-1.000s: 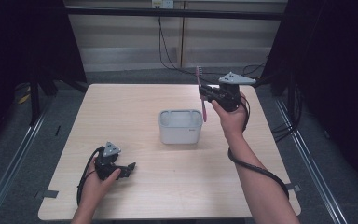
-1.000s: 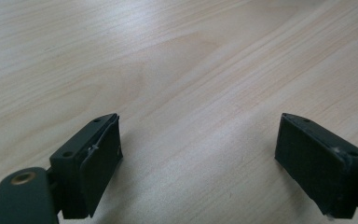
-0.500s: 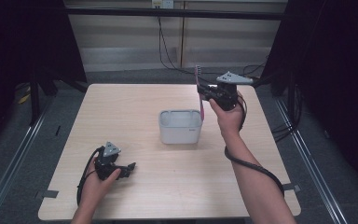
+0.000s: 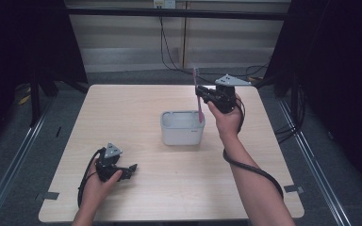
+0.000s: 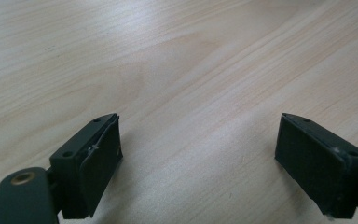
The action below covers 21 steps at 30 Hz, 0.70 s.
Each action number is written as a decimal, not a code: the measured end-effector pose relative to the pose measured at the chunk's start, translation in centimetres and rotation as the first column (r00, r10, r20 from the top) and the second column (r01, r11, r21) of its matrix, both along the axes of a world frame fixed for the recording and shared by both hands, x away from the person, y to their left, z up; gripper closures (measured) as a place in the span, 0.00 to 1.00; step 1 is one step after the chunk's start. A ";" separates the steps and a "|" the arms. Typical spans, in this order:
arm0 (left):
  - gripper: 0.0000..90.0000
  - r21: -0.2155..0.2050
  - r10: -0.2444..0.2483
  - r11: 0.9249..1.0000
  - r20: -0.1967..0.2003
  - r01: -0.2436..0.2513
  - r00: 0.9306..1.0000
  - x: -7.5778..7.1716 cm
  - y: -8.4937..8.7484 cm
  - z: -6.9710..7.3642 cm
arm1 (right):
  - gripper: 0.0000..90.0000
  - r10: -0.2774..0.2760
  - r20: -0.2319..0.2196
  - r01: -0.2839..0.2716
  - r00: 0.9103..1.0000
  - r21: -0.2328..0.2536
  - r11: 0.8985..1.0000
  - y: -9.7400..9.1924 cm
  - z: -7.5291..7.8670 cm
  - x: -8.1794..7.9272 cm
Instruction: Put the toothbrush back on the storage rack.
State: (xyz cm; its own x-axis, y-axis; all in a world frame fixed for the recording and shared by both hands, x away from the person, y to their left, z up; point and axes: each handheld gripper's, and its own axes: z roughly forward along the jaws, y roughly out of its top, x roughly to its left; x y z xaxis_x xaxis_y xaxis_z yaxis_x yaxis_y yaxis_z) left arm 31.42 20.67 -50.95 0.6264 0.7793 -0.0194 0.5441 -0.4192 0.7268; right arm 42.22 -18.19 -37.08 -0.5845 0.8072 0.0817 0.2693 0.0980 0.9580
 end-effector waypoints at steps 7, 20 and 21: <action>0.16 0.001 0.000 1.000 0.000 0.000 1.000 0.0 0.0 0.0 | 0.90 0.003 -0.002 -0.003 1.000 0.005 1.000 0.3 -0.5 -0.1; 0.15 0.000 0.000 1.000 0.000 0.000 1.000 0.0 0.0 0.0 | 0.89 0.008 -0.003 -0.008 1.000 0.011 1.000 0.3 -1.2 -0.4; 0.15 0.000 0.000 1.000 0.000 0.000 1.000 0.0 0.0 0.0 | 0.89 0.007 0.000 -0.007 1.000 0.008 1.000 0.3 -1.3 -0.5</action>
